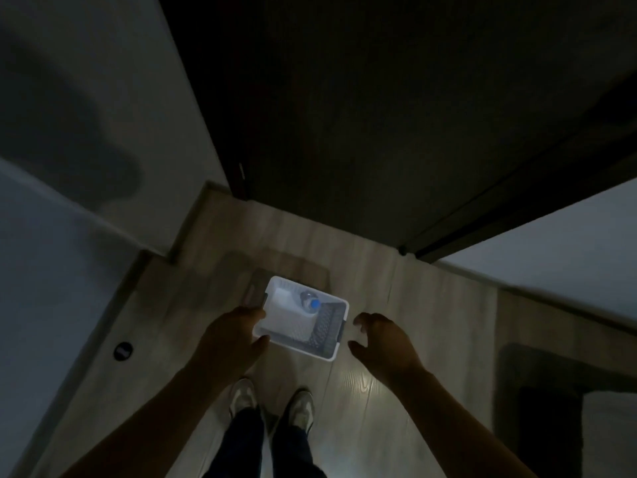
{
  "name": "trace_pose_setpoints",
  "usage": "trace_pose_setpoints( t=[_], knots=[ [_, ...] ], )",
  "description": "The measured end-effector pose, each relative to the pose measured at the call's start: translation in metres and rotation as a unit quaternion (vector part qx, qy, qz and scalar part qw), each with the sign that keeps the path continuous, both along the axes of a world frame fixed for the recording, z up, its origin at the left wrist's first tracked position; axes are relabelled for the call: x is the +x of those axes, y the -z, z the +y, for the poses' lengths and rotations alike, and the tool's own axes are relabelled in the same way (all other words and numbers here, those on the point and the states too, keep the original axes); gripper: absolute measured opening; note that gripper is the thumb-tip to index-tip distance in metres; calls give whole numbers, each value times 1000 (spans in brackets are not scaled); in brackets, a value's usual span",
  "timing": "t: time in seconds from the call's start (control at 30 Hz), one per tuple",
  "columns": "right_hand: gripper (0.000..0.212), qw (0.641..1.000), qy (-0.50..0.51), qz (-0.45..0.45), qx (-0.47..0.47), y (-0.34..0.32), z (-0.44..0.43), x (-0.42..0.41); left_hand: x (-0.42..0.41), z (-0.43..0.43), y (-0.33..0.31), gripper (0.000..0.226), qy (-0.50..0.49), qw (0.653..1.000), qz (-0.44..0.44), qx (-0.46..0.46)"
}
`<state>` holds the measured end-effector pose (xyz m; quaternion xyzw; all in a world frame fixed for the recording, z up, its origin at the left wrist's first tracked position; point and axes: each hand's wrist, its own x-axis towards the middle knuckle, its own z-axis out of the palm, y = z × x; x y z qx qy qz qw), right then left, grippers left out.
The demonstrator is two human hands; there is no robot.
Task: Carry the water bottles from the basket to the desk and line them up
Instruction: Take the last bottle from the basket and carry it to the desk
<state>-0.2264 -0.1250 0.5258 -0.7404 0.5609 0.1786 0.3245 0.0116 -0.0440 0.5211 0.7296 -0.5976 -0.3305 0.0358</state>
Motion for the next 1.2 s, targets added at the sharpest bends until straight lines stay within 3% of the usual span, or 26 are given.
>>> trace_pose_setpoints(
  t=[0.37,0.63,0.83,1.03,1.2],
  knots=[
    [47,999,13,48,15,242,-36,37,32,-27,227,41,-14,997,13,72],
    [47,998,47,43,-14,380,-54,62,45,-30,351,42,-32,996,14,86],
    [50,996,52,65,-27,449,-61,69,48,-33,409,43,-15,993,13,117],
    [53,995,53,76,-25,478,-68,73,52,-36,431,42,5,993,11,115],
    [34,994,68,79,-33,487,-73,78,58,-39,430,39,3,996,6,94]
  ],
)
